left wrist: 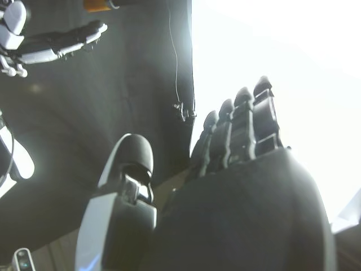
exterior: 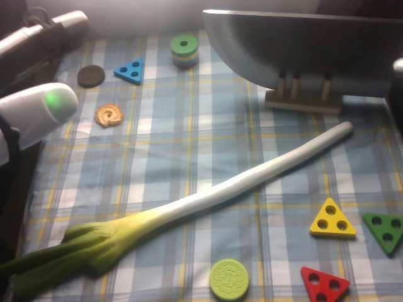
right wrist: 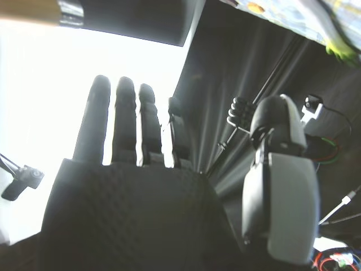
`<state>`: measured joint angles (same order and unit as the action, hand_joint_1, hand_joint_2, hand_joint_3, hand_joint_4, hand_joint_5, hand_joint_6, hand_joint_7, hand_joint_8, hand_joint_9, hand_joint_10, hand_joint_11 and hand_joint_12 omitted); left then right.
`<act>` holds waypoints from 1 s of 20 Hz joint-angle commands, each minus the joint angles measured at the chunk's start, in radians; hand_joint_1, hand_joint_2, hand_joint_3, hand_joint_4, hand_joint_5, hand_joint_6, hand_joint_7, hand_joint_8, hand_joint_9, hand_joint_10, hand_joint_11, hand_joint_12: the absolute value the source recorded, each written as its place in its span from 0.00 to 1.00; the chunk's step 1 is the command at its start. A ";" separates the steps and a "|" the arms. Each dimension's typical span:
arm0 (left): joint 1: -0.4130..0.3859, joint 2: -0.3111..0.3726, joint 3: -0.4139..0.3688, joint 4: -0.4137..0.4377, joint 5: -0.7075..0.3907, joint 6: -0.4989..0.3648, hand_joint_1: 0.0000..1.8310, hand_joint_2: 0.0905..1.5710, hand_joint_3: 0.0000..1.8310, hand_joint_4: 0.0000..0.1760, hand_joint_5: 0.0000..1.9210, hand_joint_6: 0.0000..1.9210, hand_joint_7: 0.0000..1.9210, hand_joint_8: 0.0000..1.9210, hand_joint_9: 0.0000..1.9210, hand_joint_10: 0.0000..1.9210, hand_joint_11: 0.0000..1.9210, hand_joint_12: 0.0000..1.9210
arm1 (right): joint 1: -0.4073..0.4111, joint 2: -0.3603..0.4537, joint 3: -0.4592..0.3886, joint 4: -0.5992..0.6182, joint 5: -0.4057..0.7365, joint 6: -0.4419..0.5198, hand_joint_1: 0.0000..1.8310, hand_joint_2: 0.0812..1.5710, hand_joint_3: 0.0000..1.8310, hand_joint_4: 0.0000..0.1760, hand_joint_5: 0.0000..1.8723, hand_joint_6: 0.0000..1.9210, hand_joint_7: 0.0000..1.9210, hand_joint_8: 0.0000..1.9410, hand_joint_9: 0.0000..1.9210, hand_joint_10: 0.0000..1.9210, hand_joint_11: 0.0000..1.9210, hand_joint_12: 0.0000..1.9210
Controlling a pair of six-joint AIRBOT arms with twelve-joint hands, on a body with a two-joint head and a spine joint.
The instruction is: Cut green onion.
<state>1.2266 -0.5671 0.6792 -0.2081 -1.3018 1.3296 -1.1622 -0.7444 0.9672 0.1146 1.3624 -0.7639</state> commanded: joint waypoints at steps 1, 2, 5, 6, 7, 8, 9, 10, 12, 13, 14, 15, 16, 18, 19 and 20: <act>-0.009 -0.004 0.006 -0.009 -0.126 -0.013 0.00 0.90 0.01 0.06 0.10 0.00 0.12 0.00 0.10 0.00 0.00 0.19 | 0.024 0.002 0.011 0.025 0.128 0.001 0.33 0.75 0.00 0.00 0.23 0.00 0.21 0.00 0.21 0.00 0.12 0.22; -0.009 -0.004 0.007 -0.010 -0.126 -0.016 0.00 0.91 0.01 0.13 0.10 0.00 0.13 0.00 0.10 0.00 0.00 0.20 | 0.041 0.002 0.018 0.033 0.132 0.001 0.33 0.75 0.00 0.00 0.21 0.00 0.19 0.00 0.19 0.00 0.14 0.16; -0.007 -0.003 0.008 -0.012 -0.123 -0.020 0.00 0.93 0.00 0.12 0.11 0.00 0.14 0.00 0.10 0.00 0.00 0.21 | 0.103 -0.008 0.068 0.101 0.143 0.000 0.45 0.68 0.00 0.32 0.14 0.00 0.14 0.00 0.12 0.00 0.11 0.03; -0.007 -0.005 0.009 -0.012 -0.122 -0.021 0.00 0.93 0.00 0.19 0.11 0.00 0.13 0.00 0.09 0.00 0.00 0.20 | 0.117 -0.010 0.084 0.124 0.143 0.000 0.49 0.67 0.00 0.48 0.09 0.00 0.08 0.00 0.07 0.00 0.08 0.01; -0.007 -0.005 0.009 -0.012 -0.120 -0.021 0.00 0.93 0.00 0.20 0.11 0.00 0.12 0.00 0.09 0.00 0.00 0.19 | 0.125 -0.010 0.096 0.144 0.142 0.000 0.50 0.66 0.00 0.52 0.08 0.00 0.07 0.00 0.06 0.00 0.07 0.01; -0.007 -0.006 0.009 -0.012 -0.117 -0.022 0.00 0.94 0.00 0.15 0.11 0.00 0.12 0.00 0.08 0.00 0.00 0.16 | 0.132 -0.010 0.111 0.167 0.134 0.000 0.47 0.62 0.00 0.72 0.05 0.00 0.04 0.00 0.02 0.00 0.01 0.00; -0.007 -0.005 0.010 -0.012 -0.115 -0.024 0.00 0.94 0.00 0.13 0.12 0.00 0.13 0.00 0.09 0.00 0.00 0.18 | 0.145 -0.010 0.126 0.183 0.113 0.000 0.47 0.58 0.00 0.93 0.02 0.00 0.01 0.00 0.00 0.00 0.00 0.00; -0.007 -0.005 0.011 -0.013 -0.114 -0.026 0.03 0.94 0.00 0.03 0.13 0.00 0.14 0.00 0.09 0.00 0.00 0.19 | 0.167 -0.011 0.142 0.188 0.076 0.000 0.45 0.55 0.00 0.99 0.02 0.00 0.00 0.00 0.00 0.00 0.00 0.00; -0.007 -0.006 0.013 -0.017 -0.115 -0.031 0.05 0.95 0.00 0.00 0.15 0.01 0.14 0.00 0.09 0.00 0.00 0.17 | 0.216 -0.025 0.185 0.187 -0.032 0.001 0.47 0.52 0.00 1.00 0.01 0.00 0.00 0.00 0.00 0.00 0.00 0.00; -0.007 -0.006 0.014 -0.017 -0.112 -0.035 0.06 0.95 0.00 0.00 0.15 0.00 0.14 0.00 0.09 0.00 0.00 0.18 | 0.237 -0.033 0.205 0.184 -0.079 0.001 0.48 0.51 0.00 1.00 0.00 0.00 0.00 0.00 0.00 0.00 0.00 0.00; -0.007 -0.007 0.014 -0.017 -0.111 -0.040 0.04 0.96 0.00 0.00 0.14 0.00 0.13 0.00 0.08 0.00 0.00 0.16 | 0.274 -0.046 0.233 0.171 -0.146 0.001 0.49 0.51 0.00 1.00 0.00 0.00 0.01 0.00 0.00 0.00 0.00 0.00; -0.007 -0.007 0.014 -0.017 -0.111 -0.042 0.06 0.96 0.00 0.00 0.15 0.00 0.14 0.00 0.08 0.00 0.00 0.16 | 0.301 -0.055 0.251 0.157 -0.194 0.001 0.52 0.50 0.00 1.00 0.01 0.00 0.01 0.00 0.00 0.00 0.00 0.00; -0.007 -0.007 0.014 -0.017 -0.111 -0.043 0.09 0.95 0.00 0.00 0.16 0.00 0.15 0.00 0.10 0.00 0.00 0.21 | 0.344 -0.069 0.277 0.136 -0.258 -0.001 0.52 0.49 0.00 1.00 0.01 0.00 0.03 0.00 0.00 0.00 0.00 0.00; -0.006 -0.007 0.015 -0.017 -0.111 -0.047 0.14 0.95 0.00 0.00 0.17 0.00 0.15 0.00 0.11 0.00 0.00 0.23 | 0.394 -0.091 0.316 0.108 -0.352 -0.001 0.48 0.49 0.00 1.00 0.00 0.00 0.04 0.00 0.01 0.00 0.00 0.00; -0.006 -0.008 0.015 -0.017 -0.111 -0.048 0.15 0.95 0.00 0.00 0.17 0.00 0.15 0.00 0.11 0.00 0.00 0.23 | 0.408 -0.101 0.330 0.103 -0.380 -0.001 0.50 0.50 0.00 0.99 0.02 0.01 0.05 0.01 0.02 0.01 0.00 0.00; -0.006 -0.008 0.016 -0.017 -0.111 -0.049 0.15 0.95 0.00 0.00 0.17 0.00 0.15 0.00 0.11 0.00 0.00 0.23 | 0.418 -0.110 0.342 0.100 -0.401 -0.001 0.50 0.50 0.00 0.99 0.02 0.01 0.05 0.01 0.02 0.01 0.00 0.00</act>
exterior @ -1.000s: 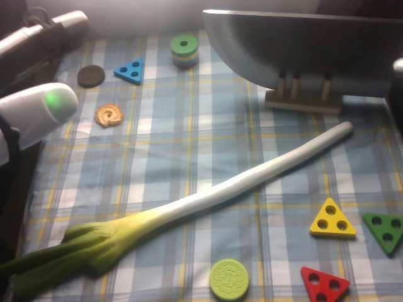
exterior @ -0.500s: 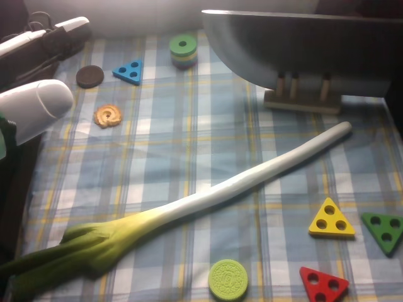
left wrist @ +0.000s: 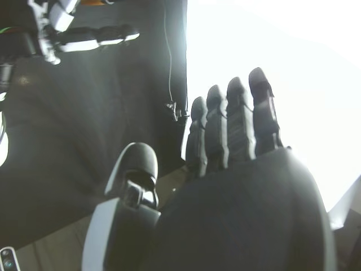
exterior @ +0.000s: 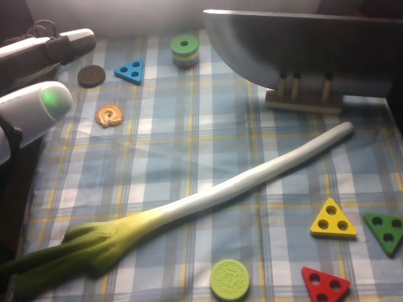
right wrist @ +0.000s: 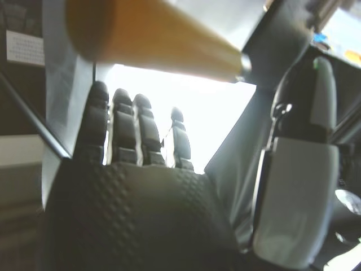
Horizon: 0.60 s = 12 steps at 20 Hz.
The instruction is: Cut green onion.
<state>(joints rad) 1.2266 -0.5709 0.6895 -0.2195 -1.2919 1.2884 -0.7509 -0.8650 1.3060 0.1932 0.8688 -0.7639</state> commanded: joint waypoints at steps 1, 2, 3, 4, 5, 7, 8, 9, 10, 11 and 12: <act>-0.006 -0.005 0.005 -0.006 -0.120 -0.008 0.15 0.95 0.00 0.00 0.17 0.00 0.15 0.00 0.11 0.00 0.00 0.26 | 0.018 -0.003 0.021 0.021 0.066 -0.001 0.48 0.51 0.00 1.00 0.03 0.01 0.05 0.01 0.02 0.01 0.00 0.00; -0.006 -0.006 0.006 -0.006 -0.120 -0.008 0.15 0.95 0.00 0.01 0.16 0.00 0.14 0.00 0.10 0.00 0.00 0.24 | 0.025 -0.013 0.034 0.021 0.048 -0.001 0.48 0.52 0.00 0.82 0.04 0.00 0.08 0.00 0.04 0.00 0.00 0.00; -0.006 -0.007 0.006 -0.005 -0.118 -0.009 0.17 0.95 0.00 0.00 0.16 0.00 0.14 0.00 0.09 0.00 0.00 0.23 | 0.030 -0.020 0.043 0.022 0.034 -0.001 0.46 0.52 0.00 0.64 0.09 0.01 0.14 0.01 0.08 0.01 0.03 0.01; -0.006 -0.008 0.007 -0.005 -0.116 -0.010 0.18 0.94 0.00 0.00 0.16 0.00 0.15 0.00 0.09 0.00 0.00 0.21 | 0.037 -0.029 0.054 0.022 0.020 -0.001 0.46 0.53 0.00 0.44 0.13 0.01 0.18 0.00 0.12 0.01 0.05 0.02; -0.006 -0.008 0.007 -0.005 -0.115 -0.012 0.16 0.95 0.00 0.00 0.16 0.00 0.14 0.00 0.08 0.00 0.00 0.17 | 0.040 -0.034 0.059 0.022 0.013 -0.001 0.45 0.56 0.00 0.45 0.20 0.01 0.23 0.01 0.18 0.01 0.09 0.05; -0.005 -0.008 0.010 -0.005 -0.111 -0.019 0.14 0.95 0.00 0.00 0.16 0.00 0.15 0.00 0.10 0.00 0.00 0.14 | 0.051 -0.052 0.076 0.024 -0.002 -0.001 0.47 0.58 0.00 0.10 0.29 0.00 0.32 0.01 0.28 0.00 0.13 0.15; -0.005 -0.009 0.010 -0.005 -0.111 -0.019 0.15 0.95 0.00 0.00 0.17 0.00 0.15 0.00 0.10 0.00 0.00 0.15 | 0.056 -0.060 0.082 0.025 -0.006 -0.001 0.48 0.60 0.00 0.01 0.35 0.01 0.37 0.01 0.33 0.00 0.13 0.28; -0.005 -0.010 0.010 -0.005 -0.111 -0.019 0.17 0.95 0.00 0.00 0.17 0.00 0.15 0.00 0.09 0.00 0.00 0.15 | 0.066 -0.073 0.095 0.025 -0.016 -0.001 0.49 0.61 0.00 0.00 0.42 0.00 0.44 0.01 0.39 0.01 0.16 0.36; -0.005 -0.010 0.010 -0.004 -0.111 -0.020 0.16 0.95 0.00 0.00 0.17 0.00 0.15 0.00 0.09 0.00 0.00 0.15 | 0.069 -0.078 0.099 0.025 -0.020 -0.001 0.51 0.61 0.00 0.00 0.46 0.00 0.47 0.00 0.44 0.01 0.19 0.41; -0.005 -0.010 0.011 -0.003 -0.111 -0.020 0.15 0.95 0.00 0.00 0.16 0.00 0.15 0.00 0.09 0.00 0.00 0.16 | 0.075 -0.084 0.106 0.026 -0.028 -0.001 0.55 0.67 0.00 0.77 0.52 0.38 0.52 0.00 0.52 0.03 0.30 0.54; -0.005 -0.010 0.011 -0.003 -0.111 -0.020 0.15 0.95 0.00 0.02 0.16 0.00 0.15 0.00 0.10 0.00 0.00 0.18 | 0.080 -0.089 0.112 0.026 -0.033 -0.001 0.56 0.69 0.00 0.81 0.52 0.49 0.57 0.01 0.59 0.06 0.40 0.60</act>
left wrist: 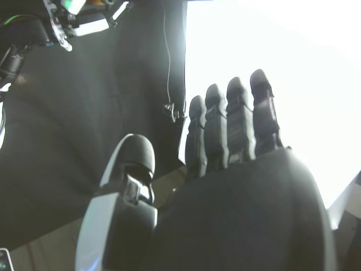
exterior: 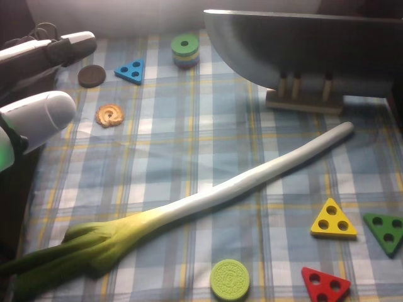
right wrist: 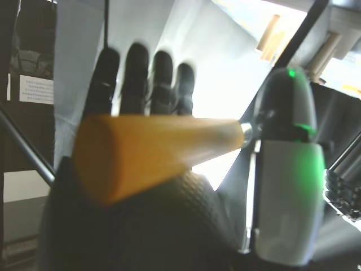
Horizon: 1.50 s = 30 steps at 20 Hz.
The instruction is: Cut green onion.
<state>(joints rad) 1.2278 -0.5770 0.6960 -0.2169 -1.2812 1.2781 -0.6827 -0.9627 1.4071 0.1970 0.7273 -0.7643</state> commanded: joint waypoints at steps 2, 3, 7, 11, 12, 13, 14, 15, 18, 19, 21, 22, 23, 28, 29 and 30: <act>-0.006 -0.005 0.005 -0.006 -0.120 -0.010 0.14 0.94 0.00 0.01 0.16 0.00 0.15 0.00 0.10 0.00 0.00 0.19 | 0.017 0.002 0.016 0.023 0.106 -0.001 0.54 0.70 0.00 0.98 0.50 0.54 0.64 0.10 0.54 0.59 0.50 0.85; -0.006 -0.005 0.005 -0.006 -0.118 -0.010 0.14 0.94 0.00 0.08 0.15 0.00 0.15 0.00 0.10 0.00 0.00 0.17 | 0.019 0.000 0.018 0.023 0.105 -0.001 0.45 0.67 0.00 0.36 0.49 0.44 0.57 0.33 0.48 0.69 0.42 0.90; -0.006 -0.011 0.007 -0.006 -0.113 -0.013 0.17 0.95 0.00 0.00 0.16 0.00 0.15 0.00 0.08 0.01 0.00 0.14 | 0.027 -0.007 0.026 0.038 0.103 -0.013 0.35 0.72 0.00 0.00 0.46 0.77 0.51 0.95 0.55 0.99 0.55 1.00; -0.005 -0.011 0.007 -0.009 -0.113 -0.014 0.21 0.94 0.00 0.00 0.18 0.00 0.16 0.00 0.09 0.00 0.00 0.15 | 0.038 -0.007 0.024 0.039 0.103 -0.030 0.28 0.79 0.00 0.93 0.57 1.00 0.66 1.00 0.71 1.00 0.73 1.00; -0.005 -0.012 0.007 -0.011 -0.113 -0.014 0.24 0.93 0.00 0.00 0.19 0.00 0.18 0.01 0.10 0.00 0.00 0.17 | 0.041 -0.007 0.023 0.039 0.103 -0.034 0.23 0.80 0.00 0.52 0.62 1.00 0.68 1.00 0.72 1.00 0.73 1.00; -0.004 -0.013 0.007 -0.012 -0.113 -0.014 0.25 0.93 0.00 0.00 0.19 0.00 0.19 0.00 0.10 0.00 0.00 0.20 | 0.046 -0.007 0.022 0.039 0.103 -0.039 0.21 0.82 0.00 0.00 0.65 1.00 0.69 1.00 0.73 1.00 0.75 1.00; -0.004 -0.013 0.007 -0.013 -0.113 -0.014 0.27 0.92 0.00 0.00 0.20 0.00 0.19 0.00 0.10 0.00 0.00 0.21 | 0.049 -0.005 0.021 0.039 0.104 -0.041 0.19 0.83 0.00 0.00 0.63 1.00 0.68 1.00 0.73 1.00 0.74 1.00; -0.004 -0.013 0.007 -0.014 -0.113 -0.014 0.27 0.92 0.00 0.00 0.21 0.00 0.19 0.00 0.11 0.00 0.00 0.23 | 0.051 -0.001 0.016 0.039 0.108 -0.044 0.19 0.87 0.01 0.00 0.61 1.00 0.67 1.00 0.72 1.00 0.73 1.00; -0.003 -0.013 0.007 -0.016 -0.113 -0.014 0.24 0.93 0.00 0.00 0.18 0.00 0.16 0.00 0.09 0.00 0.00 0.18 | 0.074 0.027 -0.020 0.035 0.122 -0.098 0.20 0.92 0.01 0.00 0.61 1.00 0.67 1.00 0.72 1.00 0.74 1.00; -0.003 -0.013 0.007 -0.017 -0.113 -0.014 0.21 0.94 0.00 0.00 0.17 0.00 0.15 0.00 0.08 0.00 0.00 0.16 | 0.084 0.033 -0.029 0.023 0.125 -0.106 0.21 0.93 0.00 0.00 0.61 1.00 0.67 1.00 0.72 1.00 0.74 1.00; -0.002 -0.013 0.007 -0.018 -0.113 -0.014 0.24 0.94 0.00 0.00 0.18 0.00 0.16 0.00 0.09 0.00 0.00 0.22 | 0.102 0.038 -0.038 0.000 0.134 -0.107 0.18 0.92 0.00 0.00 0.56 1.00 0.63 1.00 0.65 1.00 0.69 1.00; -0.002 -0.013 0.008 -0.018 -0.113 -0.014 0.24 0.94 0.00 0.00 0.18 0.00 0.16 0.00 0.09 0.00 0.00 0.21 | 0.110 0.040 -0.041 -0.007 0.138 -0.107 0.16 0.92 0.00 0.00 0.55 1.00 0.63 1.00 0.65 1.00 0.69 1.00; -0.002 -0.013 0.008 -0.018 -0.113 -0.014 0.23 0.94 0.00 0.00 0.18 0.00 0.17 0.00 0.10 0.00 0.00 0.21 | 0.121 0.042 -0.042 -0.015 0.142 -0.107 0.12 0.92 0.00 0.00 0.55 1.00 0.62 1.00 0.65 1.00 0.68 1.00; -0.002 -0.013 0.010 -0.019 -0.105 -0.014 0.23 0.93 0.00 0.00 0.20 0.00 0.18 0.00 0.10 0.00 0.00 0.22 | 0.197 0.064 -0.047 -0.066 0.143 -0.109 0.14 0.89 0.00 0.77 0.57 1.00 0.64 1.00 0.68 1.00 0.70 1.00; -0.002 -0.013 0.010 -0.019 -0.104 -0.014 0.23 0.93 0.00 0.00 0.20 0.00 0.18 0.00 0.10 0.00 0.00 0.22 | 0.202 0.065 -0.048 -0.069 0.143 -0.111 0.14 0.89 0.00 0.77 0.57 1.00 0.64 1.00 0.68 1.00 0.70 1.00; -0.002 -0.014 0.010 -0.019 -0.103 -0.014 0.22 0.94 0.00 0.00 0.20 0.00 0.17 0.00 0.09 0.00 0.00 0.19 | 0.225 0.073 -0.055 -0.079 0.142 -0.124 0.14 0.88 0.00 0.79 0.59 1.00 0.64 1.00 0.70 1.00 0.72 1.00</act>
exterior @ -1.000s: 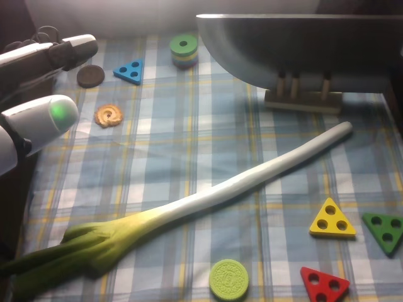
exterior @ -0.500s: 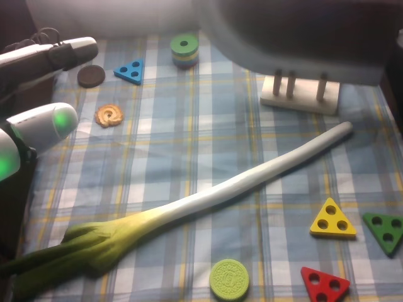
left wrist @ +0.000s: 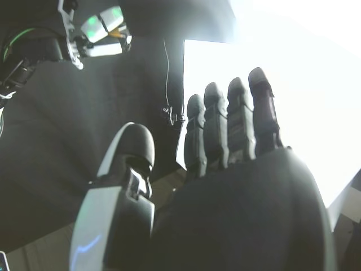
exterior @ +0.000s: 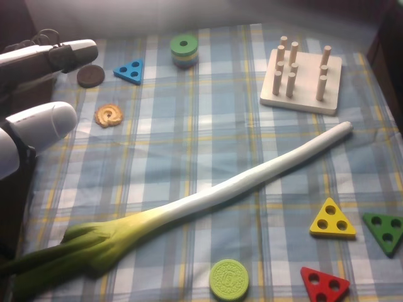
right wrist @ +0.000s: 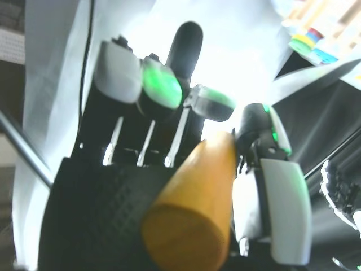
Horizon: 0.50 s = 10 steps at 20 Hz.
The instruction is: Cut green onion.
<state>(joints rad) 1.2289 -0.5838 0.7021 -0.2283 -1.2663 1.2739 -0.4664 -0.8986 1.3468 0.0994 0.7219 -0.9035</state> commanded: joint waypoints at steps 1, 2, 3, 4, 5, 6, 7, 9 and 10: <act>-0.003 -0.008 0.005 -0.008 -0.116 -0.010 0.21 0.94 0.00 0.00 0.20 0.00 0.17 0.00 0.09 0.00 0.00 0.19 | 0.029 0.017 -0.004 0.014 0.145 -0.007 0.15 0.88 0.00 0.80 0.59 1.00 0.65 1.00 0.70 1.00 0.72 1.00; -0.003 -0.009 0.006 -0.008 -0.113 -0.010 0.22 0.94 0.00 0.00 0.20 0.00 0.17 0.00 0.09 0.00 0.00 0.19 | 0.059 0.025 -0.015 -0.003 0.140 -0.028 0.18 0.90 0.00 0.82 0.59 1.00 0.66 1.00 0.72 1.00 0.75 1.00; -0.003 -0.010 0.006 -0.008 -0.112 -0.010 0.23 0.94 0.00 0.00 0.19 0.00 0.17 0.00 0.09 0.00 0.00 0.19 | 0.074 0.026 -0.017 -0.015 0.137 -0.028 0.22 0.91 0.00 0.83 0.58 1.00 0.66 1.00 0.72 1.00 0.77 1.00; -0.003 -0.010 0.006 -0.008 -0.111 -0.010 0.23 0.93 0.00 0.00 0.19 0.00 0.18 0.00 0.10 0.00 0.00 0.21 | 0.085 0.027 -0.019 -0.025 0.135 -0.028 0.21 0.91 0.00 0.85 0.58 1.00 0.67 1.00 0.74 1.00 0.78 1.00; -0.003 -0.011 0.007 -0.008 -0.109 -0.010 0.22 0.94 0.00 0.00 0.19 0.00 0.18 0.00 0.10 0.00 0.00 0.19 | 0.104 0.036 -0.029 -0.042 0.136 -0.028 0.19 0.91 0.00 0.88 0.57 1.00 0.66 1.00 0.73 1.00 0.77 1.00; -0.004 -0.011 0.007 -0.007 -0.109 -0.010 0.22 0.94 0.00 0.00 0.19 0.00 0.17 0.00 0.09 0.00 0.00 0.15 | 0.113 0.042 -0.037 -0.053 0.139 -0.028 0.19 0.92 0.00 0.98 0.53 1.00 0.64 1.00 0.71 1.00 0.75 1.00; -0.004 -0.012 0.007 -0.007 -0.108 -0.010 0.23 0.94 0.00 0.00 0.19 0.00 0.17 0.00 0.09 0.00 0.00 0.14 | 0.120 0.048 -0.050 -0.067 0.147 -0.027 0.19 0.92 0.00 1.00 0.52 1.00 0.64 1.00 0.70 1.00 0.75 1.00; -0.005 -0.013 0.010 0.007 -0.087 -0.017 0.26 0.93 0.00 0.00 0.19 0.00 0.17 0.00 0.11 0.00 0.00 0.22 | 0.120 0.048 -0.081 -0.100 0.172 -0.012 0.17 0.94 0.00 0.99 0.61 1.00 0.69 1.00 0.73 1.00 0.75 1.00; -0.010 -0.014 0.014 0.022 -0.067 -0.025 0.26 0.93 0.00 0.00 0.19 0.00 0.17 0.00 0.11 0.00 0.00 0.22 | 0.123 0.048 -0.088 -0.117 0.185 0.003 0.17 0.94 0.00 0.99 0.61 1.00 0.69 1.00 0.73 1.00 0.75 1.00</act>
<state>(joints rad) 1.2247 -0.5953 0.7166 -0.1883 -1.2247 1.2572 -0.3645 -0.8597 1.2541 -0.0555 0.7540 -0.9092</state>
